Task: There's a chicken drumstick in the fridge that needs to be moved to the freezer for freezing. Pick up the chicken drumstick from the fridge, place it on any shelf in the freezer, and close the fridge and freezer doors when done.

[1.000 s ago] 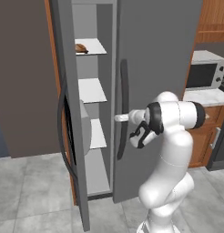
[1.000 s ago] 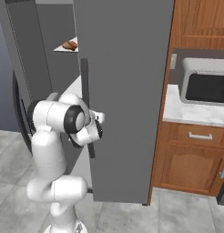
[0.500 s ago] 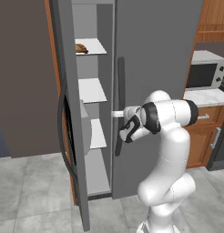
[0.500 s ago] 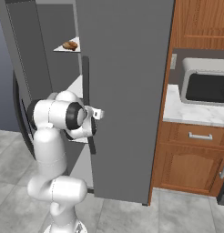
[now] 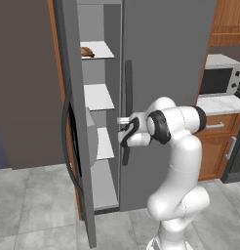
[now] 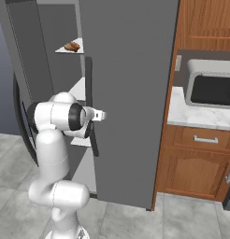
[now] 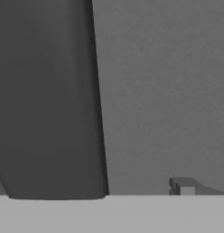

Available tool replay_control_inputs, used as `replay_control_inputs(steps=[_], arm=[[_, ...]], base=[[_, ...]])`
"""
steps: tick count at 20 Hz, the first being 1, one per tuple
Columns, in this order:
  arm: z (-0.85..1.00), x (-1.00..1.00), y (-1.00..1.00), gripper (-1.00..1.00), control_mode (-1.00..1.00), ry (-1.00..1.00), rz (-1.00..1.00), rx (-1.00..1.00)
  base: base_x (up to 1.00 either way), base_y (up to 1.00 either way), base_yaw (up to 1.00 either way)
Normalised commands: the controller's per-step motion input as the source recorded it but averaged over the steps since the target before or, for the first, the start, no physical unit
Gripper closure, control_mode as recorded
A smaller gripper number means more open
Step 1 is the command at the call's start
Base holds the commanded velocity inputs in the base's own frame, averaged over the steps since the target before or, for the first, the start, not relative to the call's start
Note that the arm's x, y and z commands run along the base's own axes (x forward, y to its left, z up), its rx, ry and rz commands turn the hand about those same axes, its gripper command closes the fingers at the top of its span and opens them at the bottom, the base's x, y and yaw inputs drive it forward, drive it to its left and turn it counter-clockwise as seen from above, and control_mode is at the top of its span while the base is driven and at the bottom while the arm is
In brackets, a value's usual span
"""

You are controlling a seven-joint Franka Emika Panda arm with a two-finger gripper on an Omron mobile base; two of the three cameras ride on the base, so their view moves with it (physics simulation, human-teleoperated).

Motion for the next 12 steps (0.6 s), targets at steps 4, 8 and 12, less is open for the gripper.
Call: replay_control_inputs(steps=[4,8,12], arm=[[0.00,0.24,0.26,-1.00,-1.00,0.00,-0.10,-0.03],[0.00,0.17,0.15,-1.00,-1.00,0.00,-0.07,-0.01],[0.08,-0.02,0.05,-1.00,-1.00,0.01,-0.01,0.00]], base=[[0.00,0.00,0.00],[0.00,0.00,0.00],[0.00,0.00,0.00]])
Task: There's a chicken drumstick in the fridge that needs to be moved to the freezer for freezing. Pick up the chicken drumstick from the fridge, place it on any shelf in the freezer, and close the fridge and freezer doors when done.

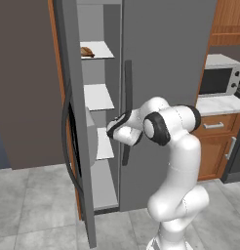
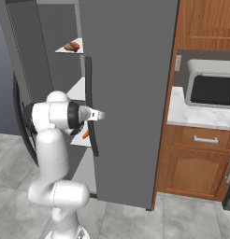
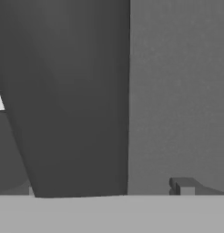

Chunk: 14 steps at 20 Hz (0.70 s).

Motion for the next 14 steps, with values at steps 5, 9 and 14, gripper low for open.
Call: replay_control_inputs(steps=[5,9,14], arm=[[0.13,-0.18,0.03,-1.00,-1.00,0.03,-0.02,0.00],[0.00,-0.29,0.00,-1.00,-1.00,0.01,-0.02,0.00],[0.08,-0.54,0.00,-1.00,-1.00,0.00,-0.03,0.00]], base=[[0.00,0.00,0.00],[0.00,0.00,0.00],[0.00,0.00,0.00]])
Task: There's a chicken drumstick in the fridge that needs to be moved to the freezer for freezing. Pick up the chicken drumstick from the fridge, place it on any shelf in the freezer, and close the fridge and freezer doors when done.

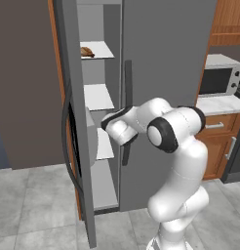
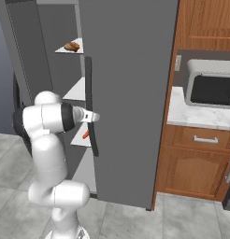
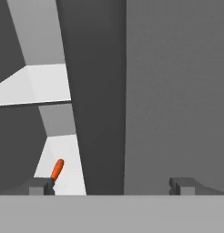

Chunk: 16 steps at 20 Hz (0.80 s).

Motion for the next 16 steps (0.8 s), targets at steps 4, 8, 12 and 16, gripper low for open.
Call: replay_control_inputs(steps=[4,8,12,16], arm=[[0.23,-0.55,0.00,-1.00,-1.00,0.00,-0.02,0.00],[0.20,-0.52,-0.17,-1.00,-1.00,0.00,-0.04,0.00],[0.56,-0.57,-0.45,-1.00,-1.00,0.00,-0.05,0.02],[0.84,-0.56,-0.48,-1.00,-1.00,-0.01,-0.03,0.04]], base=[[0.00,0.00,0.00],[0.00,0.00,0.00],[0.00,0.00,0.00],[0.00,0.00,0.00]])
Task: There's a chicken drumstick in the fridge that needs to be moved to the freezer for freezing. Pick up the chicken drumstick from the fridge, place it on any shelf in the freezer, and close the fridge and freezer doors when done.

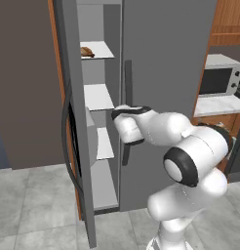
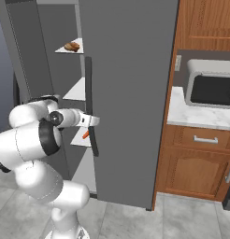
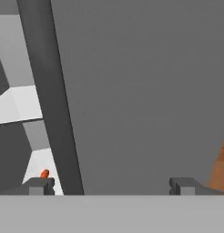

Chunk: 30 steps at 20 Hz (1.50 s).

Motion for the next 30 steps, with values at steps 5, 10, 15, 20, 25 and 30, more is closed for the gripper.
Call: replay_control_inputs(steps=[5,10,15,20,25,30], arm=[[1.00,-0.42,-0.31,-1.00,-1.00,-0.05,-0.01,0.03],[1.00,-0.38,-0.20,-1.00,-1.00,-0.07,-0.02,0.00],[1.00,-0.56,-0.17,-1.00,-1.00,-0.03,-0.03,0.00],[0.87,-0.96,0.00,-1.00,-1.00,-0.05,-0.04,-0.01],[0.76,-1.00,0.20,-1.00,-1.00,-0.01,-0.05,-0.14],[0.37,-1.00,0.69,-1.00,-1.00,0.00,-0.16,-0.30]], base=[[0.00,0.00,0.00],[0.00,0.00,0.00],[0.00,0.00,0.00],[0.00,0.00,0.00],[0.00,0.00,0.00],[0.00,0.00,0.00]])
